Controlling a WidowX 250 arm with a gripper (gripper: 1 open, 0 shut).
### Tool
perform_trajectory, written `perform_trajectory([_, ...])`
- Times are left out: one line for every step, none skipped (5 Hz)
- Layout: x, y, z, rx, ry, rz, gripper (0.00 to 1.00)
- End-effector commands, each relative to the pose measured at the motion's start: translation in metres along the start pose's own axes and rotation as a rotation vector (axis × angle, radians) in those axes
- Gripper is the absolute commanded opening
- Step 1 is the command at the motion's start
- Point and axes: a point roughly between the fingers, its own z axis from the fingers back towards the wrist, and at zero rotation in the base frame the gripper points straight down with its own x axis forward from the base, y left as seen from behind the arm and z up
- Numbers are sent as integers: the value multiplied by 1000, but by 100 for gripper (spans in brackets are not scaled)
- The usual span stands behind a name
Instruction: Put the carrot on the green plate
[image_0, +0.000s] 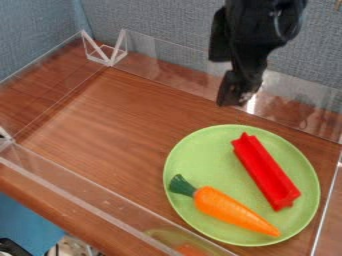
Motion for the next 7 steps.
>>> perform_trajectory([-2,-1,2,12,-89,-25,100])
perform_trajectory([-5,3,-6,7,-130,-7,100])
perform_trajectory([-3,10,-20,-13,-154,-4,100])
perform_trajectory([3,16,-37,-37,-162,-9,0])
perform_trajectory([11,21,-55,-57,-165,-14,0])
perform_trajectory([18,24,-71,-73,-170,-22,0])
perform_trajectory([22,23,-82,-86,-171,-30,0])
